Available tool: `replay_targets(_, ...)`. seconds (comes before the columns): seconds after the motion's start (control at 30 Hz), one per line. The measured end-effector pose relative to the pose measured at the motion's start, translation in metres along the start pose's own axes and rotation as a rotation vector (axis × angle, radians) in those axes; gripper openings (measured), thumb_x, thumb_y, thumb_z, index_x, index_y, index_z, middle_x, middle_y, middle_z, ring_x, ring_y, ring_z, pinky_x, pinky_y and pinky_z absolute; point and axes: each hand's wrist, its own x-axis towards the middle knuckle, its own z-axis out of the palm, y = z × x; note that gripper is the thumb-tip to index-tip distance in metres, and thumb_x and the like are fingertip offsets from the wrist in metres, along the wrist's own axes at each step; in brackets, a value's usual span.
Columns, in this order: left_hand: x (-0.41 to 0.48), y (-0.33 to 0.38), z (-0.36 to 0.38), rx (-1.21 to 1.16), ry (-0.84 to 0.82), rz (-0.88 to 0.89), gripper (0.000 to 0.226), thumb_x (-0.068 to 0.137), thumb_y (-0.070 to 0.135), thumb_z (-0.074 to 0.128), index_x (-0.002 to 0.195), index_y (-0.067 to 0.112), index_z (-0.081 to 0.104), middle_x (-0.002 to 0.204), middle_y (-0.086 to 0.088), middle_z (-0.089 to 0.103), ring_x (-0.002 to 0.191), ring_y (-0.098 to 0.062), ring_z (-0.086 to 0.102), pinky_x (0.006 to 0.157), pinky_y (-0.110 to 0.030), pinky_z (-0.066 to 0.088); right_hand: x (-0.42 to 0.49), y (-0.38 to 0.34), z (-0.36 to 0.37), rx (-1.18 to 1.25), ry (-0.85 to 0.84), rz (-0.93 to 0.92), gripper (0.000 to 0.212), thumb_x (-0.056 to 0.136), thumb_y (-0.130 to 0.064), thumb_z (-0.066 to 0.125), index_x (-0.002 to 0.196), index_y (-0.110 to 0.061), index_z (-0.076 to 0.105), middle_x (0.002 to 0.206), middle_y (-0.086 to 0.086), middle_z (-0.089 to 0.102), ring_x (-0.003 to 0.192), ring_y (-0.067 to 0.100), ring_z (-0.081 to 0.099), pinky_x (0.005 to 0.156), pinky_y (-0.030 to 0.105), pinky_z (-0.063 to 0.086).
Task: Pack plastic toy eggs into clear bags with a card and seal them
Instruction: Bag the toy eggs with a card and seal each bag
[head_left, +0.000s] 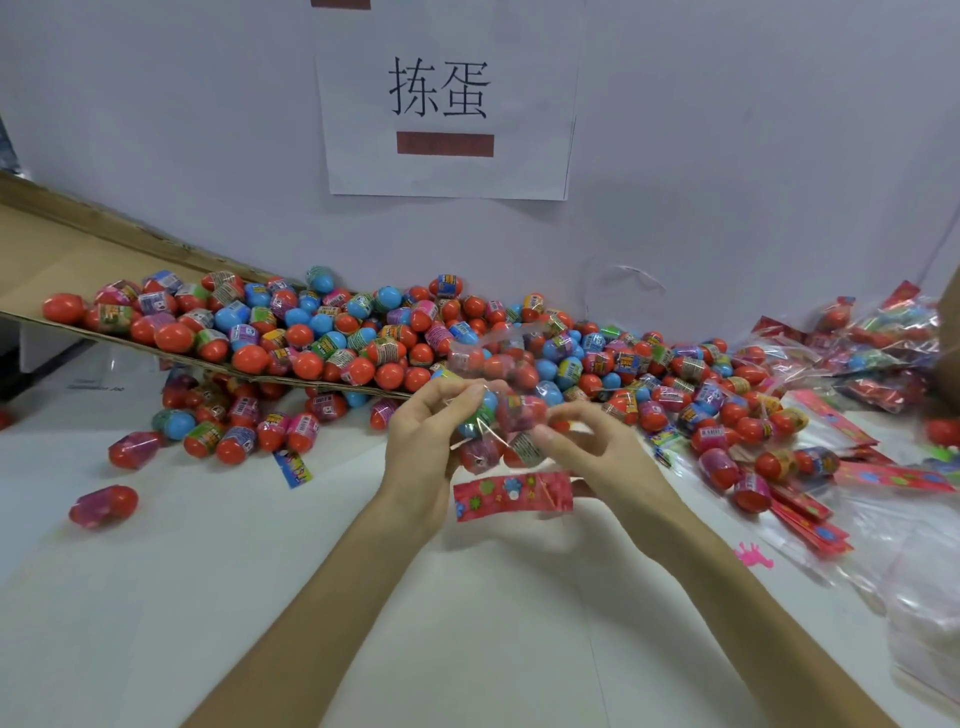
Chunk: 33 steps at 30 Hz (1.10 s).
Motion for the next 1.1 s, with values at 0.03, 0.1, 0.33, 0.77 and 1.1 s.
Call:
replay_targets(0.03, 0.001, 0.001, -0.001, 0.000, -0.001, 0.000, 0.015, 0.098, 0.011, 0.066, 0.084, 0.015, 0.072, 0.110, -0.010, 0.078, 0.095, -0.028, 0.074, 0.078, -0.041, 0.059, 0.000, 0.002, 0.000, -0.043, -0.030, -0.004, 0.046, 0.072, -0.059, 0.076, 0.106, -0.028, 0.070, 0.102, -0.003, 0.077, 0.092, 0.018, 0.075, 0.078, 0.041, 0.061)
replay_targets(0.1, 0.002, 0.000, -0.003, 0.010, -0.028, -0.016, 0.013, 0.097, 0.010, 0.066, 0.085, 0.012, 0.069, 0.115, -0.012, 0.077, 0.099, -0.032, 0.073, 0.081, -0.044, 0.059, -0.001, 0.005, 0.004, -0.054, -0.021, -0.036, 0.036, 0.077, -0.056, 0.075, 0.102, -0.031, 0.073, 0.101, -0.006, 0.077, 0.095, 0.016, 0.074, 0.084, 0.037, 0.060)
replay_targets(0.33, -0.003, -0.004, 0.000, 0.065, -0.103, -0.085, 0.006, 0.095, 0.003, 0.065, 0.091, 0.007, 0.065, 0.105, -0.011, 0.079, 0.082, -0.020, 0.074, 0.059, -0.028, 0.058, -0.001, 0.007, 0.007, 0.053, -0.021, -0.018, 0.013, 0.089, -0.016, 0.078, 0.101, -0.018, 0.080, 0.094, 0.008, 0.079, 0.087, 0.026, 0.077, 0.076, 0.031, 0.062)
replay_targets(0.77, -0.007, -0.009, 0.005, 0.131, -0.045, -0.022, 0.010, 0.091, -0.004, 0.068, 0.088, 0.005, 0.070, 0.076, 0.002, 0.075, 0.070, -0.010, 0.070, 0.055, -0.019, 0.052, -0.003, -0.001, 0.002, -0.019, -0.080, -0.029, 0.041, 0.075, -0.030, 0.082, 0.113, -0.022, 0.068, 0.111, 0.000, 0.071, 0.094, 0.016, 0.072, 0.082, 0.035, 0.061)
replay_targets(1.1, -0.008, -0.012, 0.012, 0.130, 0.013, -0.058, 0.025, 0.104, 0.034, 0.059, 0.098, 0.025, 0.081, 0.099, -0.005, 0.080, 0.088, -0.019, 0.078, 0.061, -0.026, 0.060, -0.004, -0.005, 0.002, 0.076, 0.128, -0.030, 0.013, 0.095, -0.017, 0.070, 0.085, -0.013, 0.077, 0.085, 0.004, 0.077, 0.077, 0.016, 0.072, 0.061, 0.024, 0.056)
